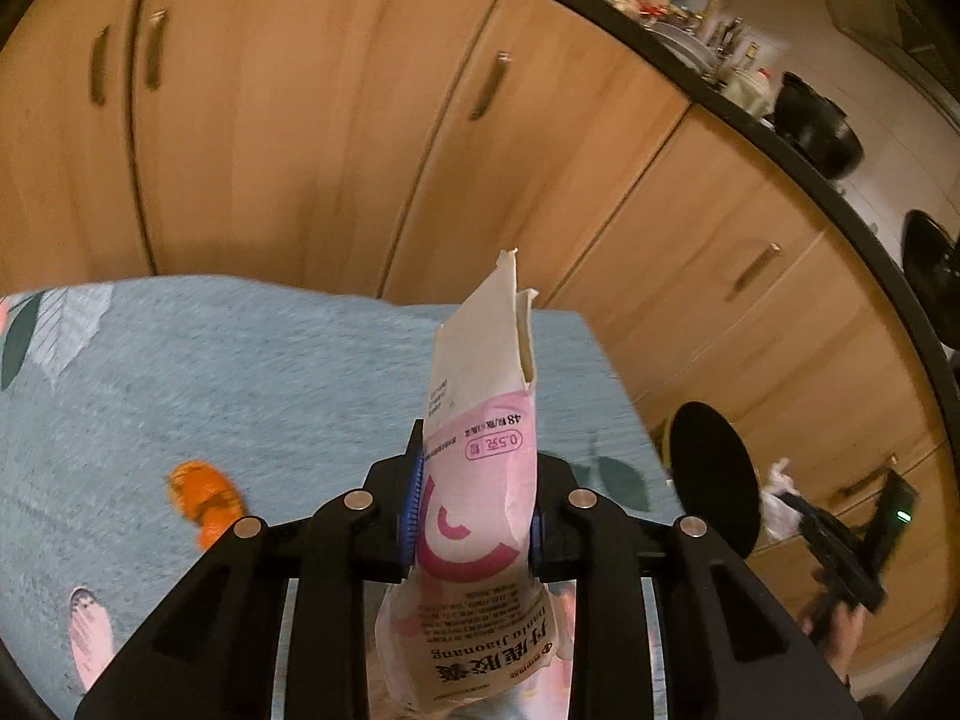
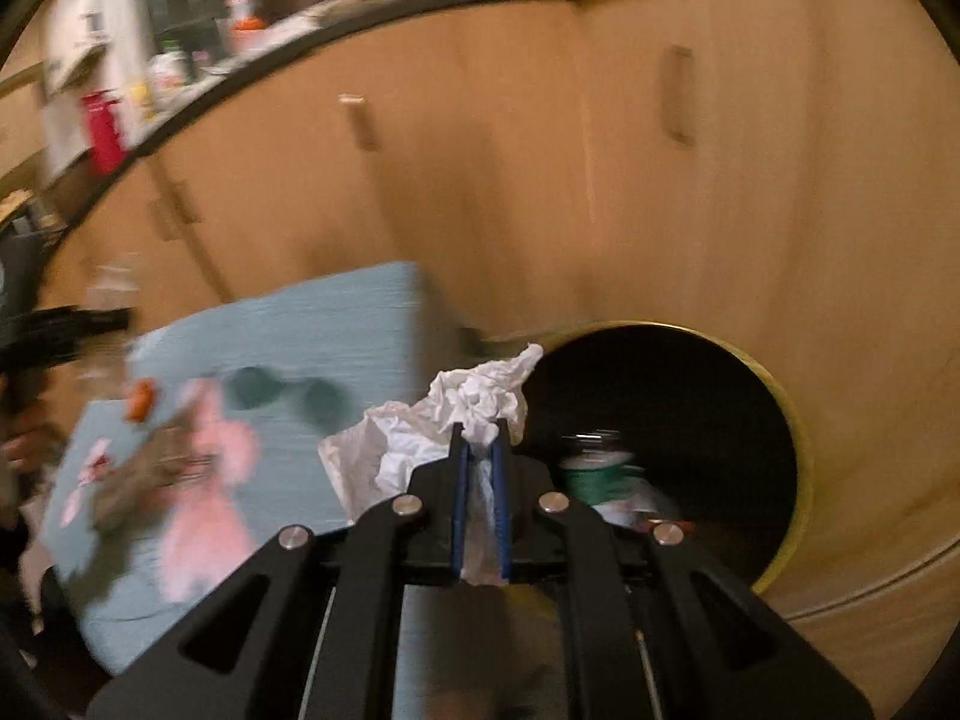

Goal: Collect trash
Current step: 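Drop the tissue into the bin with the right tool while the left tool releases the pink-white box there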

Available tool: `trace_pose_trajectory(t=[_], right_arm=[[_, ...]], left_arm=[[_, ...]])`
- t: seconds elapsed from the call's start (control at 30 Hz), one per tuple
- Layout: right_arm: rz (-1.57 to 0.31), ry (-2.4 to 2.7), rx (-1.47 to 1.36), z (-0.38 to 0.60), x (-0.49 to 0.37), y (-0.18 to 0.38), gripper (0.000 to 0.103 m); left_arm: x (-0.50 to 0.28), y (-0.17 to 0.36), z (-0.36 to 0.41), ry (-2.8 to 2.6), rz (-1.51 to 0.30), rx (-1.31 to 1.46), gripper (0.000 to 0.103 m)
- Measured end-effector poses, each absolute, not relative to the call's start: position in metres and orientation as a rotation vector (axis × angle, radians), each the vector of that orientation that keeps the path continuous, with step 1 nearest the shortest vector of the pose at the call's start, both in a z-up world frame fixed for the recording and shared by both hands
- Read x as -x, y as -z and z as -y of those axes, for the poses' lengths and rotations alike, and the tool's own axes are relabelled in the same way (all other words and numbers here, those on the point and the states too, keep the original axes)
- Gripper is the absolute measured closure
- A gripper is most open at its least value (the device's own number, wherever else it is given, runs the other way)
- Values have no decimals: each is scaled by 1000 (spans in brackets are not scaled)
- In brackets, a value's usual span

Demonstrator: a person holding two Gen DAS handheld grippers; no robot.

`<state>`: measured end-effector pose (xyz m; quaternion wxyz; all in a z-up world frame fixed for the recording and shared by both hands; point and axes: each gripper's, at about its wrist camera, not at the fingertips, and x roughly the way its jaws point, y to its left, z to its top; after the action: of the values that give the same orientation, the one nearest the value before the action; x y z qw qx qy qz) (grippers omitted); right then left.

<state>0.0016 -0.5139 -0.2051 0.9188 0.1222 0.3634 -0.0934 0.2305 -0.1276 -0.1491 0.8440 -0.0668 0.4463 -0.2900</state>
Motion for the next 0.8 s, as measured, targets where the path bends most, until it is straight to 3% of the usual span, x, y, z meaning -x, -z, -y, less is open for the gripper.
trace_pose_trajectory(t=[0.13,0.2,0.27,0.5,0.8], right_arm=[[-826,279,-254,546,-12,241,93],[-871,333,-260,557,-14,257,83],[-875,367,-267,566,-10,263,42],[-756,371,-253,571,35,244,43],[-602,394,-364,578,103,219,36]], left_arm=[[-225,141,152,658,-942,117,78],[-221,137,171,687,-948,102,78],[-217,135,195,721,-957,85,78],[-195,135,298,891,-981,5,78],[-179,186,446,1065,-1100,-82,77]])
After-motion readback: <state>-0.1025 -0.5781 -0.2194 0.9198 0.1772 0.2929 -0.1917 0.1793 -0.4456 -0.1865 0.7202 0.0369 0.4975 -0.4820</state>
